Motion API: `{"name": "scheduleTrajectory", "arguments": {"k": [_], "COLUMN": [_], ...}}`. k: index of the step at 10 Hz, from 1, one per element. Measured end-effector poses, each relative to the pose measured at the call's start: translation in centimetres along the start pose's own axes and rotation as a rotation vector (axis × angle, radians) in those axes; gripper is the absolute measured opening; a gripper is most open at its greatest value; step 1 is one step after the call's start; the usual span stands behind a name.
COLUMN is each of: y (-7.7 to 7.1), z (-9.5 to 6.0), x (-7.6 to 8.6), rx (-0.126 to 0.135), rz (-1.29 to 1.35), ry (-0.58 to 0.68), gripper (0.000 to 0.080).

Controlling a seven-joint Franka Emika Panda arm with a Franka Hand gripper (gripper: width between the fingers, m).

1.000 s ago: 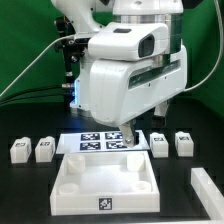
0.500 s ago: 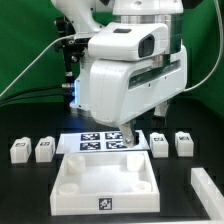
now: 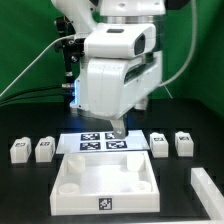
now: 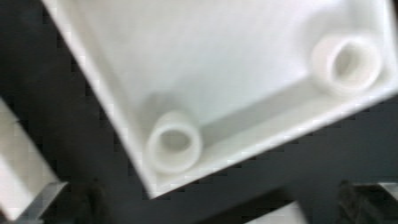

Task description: Assemble one leg

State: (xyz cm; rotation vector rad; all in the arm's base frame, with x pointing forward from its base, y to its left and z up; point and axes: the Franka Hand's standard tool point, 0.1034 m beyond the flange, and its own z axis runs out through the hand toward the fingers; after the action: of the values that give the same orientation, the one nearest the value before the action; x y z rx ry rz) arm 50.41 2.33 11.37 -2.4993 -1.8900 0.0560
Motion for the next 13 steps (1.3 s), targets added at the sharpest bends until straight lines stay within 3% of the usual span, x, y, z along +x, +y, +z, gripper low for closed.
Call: {"name": "scheduleTrajectory", "arguments": {"k": [2, 3, 4, 6, 8, 9, 11, 13], "y": [-3.2, -4.1, -5.0, -6.2, -6.7, -6.3, -6.3, -6.3], "z": [1.7, 2.9, 4.4, 7.8, 10.1, 10.6, 10.6, 10.6], "x": [-3.6, -4.5, -4.8, -4.8, -4.6, -4.6, -4.7, -4.7], "rx": [0.034, 0.028, 0.029, 0.061, 0.066, 0.054, 0.055, 0.055], "rz": [-0.219, -0.264, -0.263, -0.24, -0.234, -0.234, -0.23, -0.229], "ry": [-0.005, 0.003, 0.01, 0.019, 0.031, 0.036, 0.036, 0.036], "gripper": [0.065, 0.065, 0.065, 0.065, 0.065, 0.065, 0.065, 0.0378]}}
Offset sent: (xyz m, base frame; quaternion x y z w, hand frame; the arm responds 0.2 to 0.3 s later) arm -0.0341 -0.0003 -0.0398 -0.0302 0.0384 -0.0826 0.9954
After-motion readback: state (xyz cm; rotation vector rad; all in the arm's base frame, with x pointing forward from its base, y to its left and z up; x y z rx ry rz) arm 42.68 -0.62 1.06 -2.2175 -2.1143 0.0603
